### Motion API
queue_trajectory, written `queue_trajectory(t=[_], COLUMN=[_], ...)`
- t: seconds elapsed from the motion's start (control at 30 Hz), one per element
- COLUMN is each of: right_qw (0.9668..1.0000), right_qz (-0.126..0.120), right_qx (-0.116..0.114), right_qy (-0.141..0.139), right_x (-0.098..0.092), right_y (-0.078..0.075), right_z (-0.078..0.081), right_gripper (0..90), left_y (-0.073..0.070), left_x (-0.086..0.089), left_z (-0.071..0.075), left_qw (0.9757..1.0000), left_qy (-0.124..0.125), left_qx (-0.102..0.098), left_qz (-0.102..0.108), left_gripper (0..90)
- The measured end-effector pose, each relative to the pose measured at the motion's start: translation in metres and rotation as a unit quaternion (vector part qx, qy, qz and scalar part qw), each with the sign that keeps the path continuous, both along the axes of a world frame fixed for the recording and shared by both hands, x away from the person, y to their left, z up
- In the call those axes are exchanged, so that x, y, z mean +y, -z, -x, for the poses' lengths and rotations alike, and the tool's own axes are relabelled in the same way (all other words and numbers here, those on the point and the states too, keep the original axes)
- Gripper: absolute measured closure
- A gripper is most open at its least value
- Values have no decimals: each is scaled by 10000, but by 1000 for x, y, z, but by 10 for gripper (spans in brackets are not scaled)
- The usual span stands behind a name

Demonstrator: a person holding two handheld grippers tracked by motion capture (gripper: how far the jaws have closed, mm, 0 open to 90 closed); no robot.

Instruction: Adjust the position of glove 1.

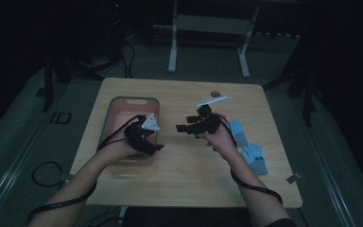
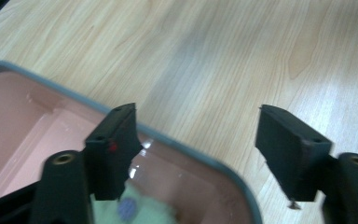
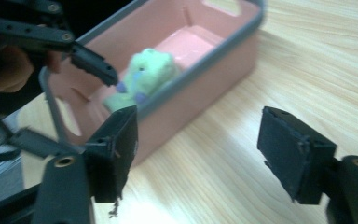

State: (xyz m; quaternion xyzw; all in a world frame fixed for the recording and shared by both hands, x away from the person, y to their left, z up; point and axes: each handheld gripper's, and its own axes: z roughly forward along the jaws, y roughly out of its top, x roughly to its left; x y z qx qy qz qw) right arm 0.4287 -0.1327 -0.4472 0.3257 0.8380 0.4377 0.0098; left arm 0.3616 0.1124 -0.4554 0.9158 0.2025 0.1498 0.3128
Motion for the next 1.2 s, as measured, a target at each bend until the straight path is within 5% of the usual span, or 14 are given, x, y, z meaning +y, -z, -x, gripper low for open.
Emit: queue_trajectory(t=[0.23, 0.37, 0.5, 0.77, 0.93, 1.2], right_qw=[9999, 9993, 9982, 9973, 9960, 9945], right_qz=[48, 198, 330, 355, 205, 360], right_qx=[-64, -246, -477, -346, -407, -543], right_qy=[125, 210, 138, 544, 764, 822], right_x=[-31, -47, -60, -82, -98, -121], right_y=[3, 7, 12, 20, 24, 32], right_z=[3, 6, 10, 18, 23, 35], right_gripper=[198, 203, 208, 123, 138, 247], left_y=[7, 8, 11, 24, 33, 52], left_x=[-20, -30, -39, -60, -70, -83], left_z=[3, 7, 13, 25, 33, 43], left_qw=[9999, 9994, 9990, 9969, 9955, 9938], left_qy=[79, 214, 393, 700, 891, 1054], left_qx=[128, 219, 10, 91, 147, 321], left_qz=[22, 136, 216, 337, 274, 149], left_gripper=[84, 69, 69, 69, 69, 25])
